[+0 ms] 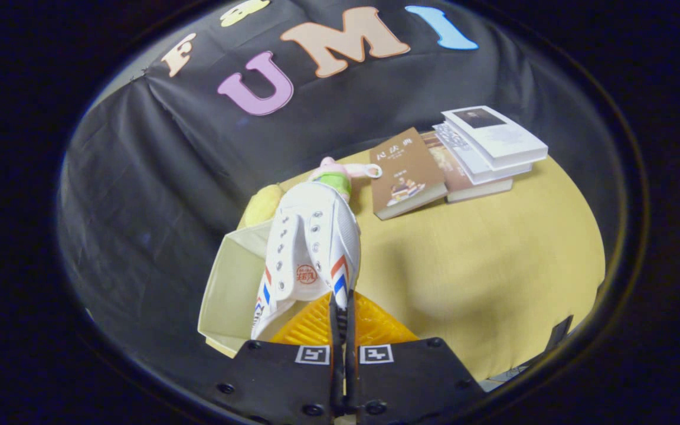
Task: Open the storage box then place both shoes into the box .Put the left shoe in first, then the right shoe, with the right side of both shoes facing outward in a uniform manner.
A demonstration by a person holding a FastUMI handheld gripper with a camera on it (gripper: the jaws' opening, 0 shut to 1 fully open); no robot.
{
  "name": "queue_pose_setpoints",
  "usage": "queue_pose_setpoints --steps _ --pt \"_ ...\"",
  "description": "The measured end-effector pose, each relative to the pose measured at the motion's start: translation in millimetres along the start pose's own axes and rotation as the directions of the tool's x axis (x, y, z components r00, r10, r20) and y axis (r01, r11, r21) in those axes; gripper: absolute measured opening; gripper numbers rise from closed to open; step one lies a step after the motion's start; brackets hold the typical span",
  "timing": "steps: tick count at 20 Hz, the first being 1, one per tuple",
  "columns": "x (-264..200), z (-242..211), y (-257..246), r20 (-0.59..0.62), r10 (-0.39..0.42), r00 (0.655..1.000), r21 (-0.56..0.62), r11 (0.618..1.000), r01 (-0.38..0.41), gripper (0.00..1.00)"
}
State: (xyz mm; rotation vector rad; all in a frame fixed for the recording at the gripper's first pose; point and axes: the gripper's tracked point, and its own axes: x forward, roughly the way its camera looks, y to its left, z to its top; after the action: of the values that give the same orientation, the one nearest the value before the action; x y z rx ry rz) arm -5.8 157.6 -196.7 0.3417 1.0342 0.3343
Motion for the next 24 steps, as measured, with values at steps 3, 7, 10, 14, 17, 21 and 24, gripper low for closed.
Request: queue_pose_setpoints --steps 3,7,10,14,17,21,24 --pt "3.4 3.8 31.3 0.006 0.029 1.0 0.007 1.0 -0.029 0.05" --pt "15.3 -1.0 68.2 0.001 0.054 0.999 -0.001 0.999 -0.054 0.05" --pt "29.0 -8.6 96.1 -0.017 0.08 0.997 -0.003 0.997 -0.08 0.04" --pt "49.0 -25.5 116.0 -0.054 0.077 0.996 -0.021 0.997 -0.078 0.04" --pt "64.6 -38.5 120.7 -0.076 0.058 0.995 -0.027 0.998 -0.06 0.04" --pt "82.3 -52.9 112.7 -0.097 -0.001 0.995 -0.06 0.998 -0.005 0.04" --pt "88.8 -53.6 114.4 -0.08 -0.004 0.997 -0.081 0.997 -0.002 0.05"
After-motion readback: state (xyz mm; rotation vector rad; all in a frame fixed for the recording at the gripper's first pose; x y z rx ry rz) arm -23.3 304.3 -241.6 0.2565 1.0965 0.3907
